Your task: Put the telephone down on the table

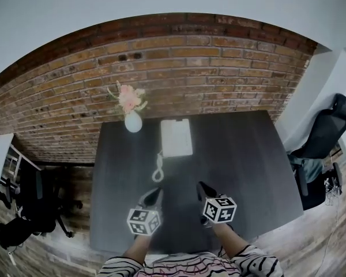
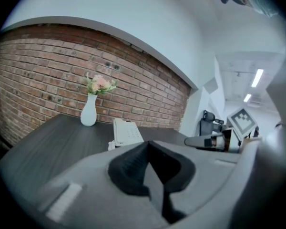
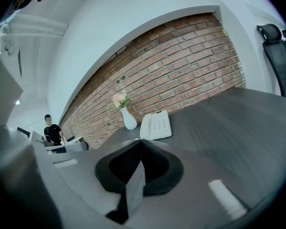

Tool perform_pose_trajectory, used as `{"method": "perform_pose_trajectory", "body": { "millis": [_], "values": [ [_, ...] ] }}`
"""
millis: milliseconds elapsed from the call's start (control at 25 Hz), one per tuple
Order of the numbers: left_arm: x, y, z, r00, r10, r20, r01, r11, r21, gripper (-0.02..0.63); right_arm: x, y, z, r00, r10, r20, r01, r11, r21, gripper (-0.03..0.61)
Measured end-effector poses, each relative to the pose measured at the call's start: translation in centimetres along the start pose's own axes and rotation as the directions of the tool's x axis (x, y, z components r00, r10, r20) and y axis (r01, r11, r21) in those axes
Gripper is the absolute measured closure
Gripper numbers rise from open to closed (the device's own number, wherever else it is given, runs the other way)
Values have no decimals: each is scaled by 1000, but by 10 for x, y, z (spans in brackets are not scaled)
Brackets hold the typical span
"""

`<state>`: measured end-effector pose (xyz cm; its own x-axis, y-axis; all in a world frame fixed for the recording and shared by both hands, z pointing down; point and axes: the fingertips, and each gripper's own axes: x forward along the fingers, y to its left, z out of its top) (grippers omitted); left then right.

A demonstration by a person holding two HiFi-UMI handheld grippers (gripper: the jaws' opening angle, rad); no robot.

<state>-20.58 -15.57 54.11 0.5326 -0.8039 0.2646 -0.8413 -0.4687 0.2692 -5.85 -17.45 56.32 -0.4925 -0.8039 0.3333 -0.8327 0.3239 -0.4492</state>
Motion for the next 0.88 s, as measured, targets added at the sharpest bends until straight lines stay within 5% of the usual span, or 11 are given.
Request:
{"method": "perform_pose_trajectory", "body": {
  "millis": [880],
  "values": [
    [-118,-41,-44,999,-49,4,48,993,104,612,-105,59,-77,999,-35,24,36,998,-50,578]
  ]
}}
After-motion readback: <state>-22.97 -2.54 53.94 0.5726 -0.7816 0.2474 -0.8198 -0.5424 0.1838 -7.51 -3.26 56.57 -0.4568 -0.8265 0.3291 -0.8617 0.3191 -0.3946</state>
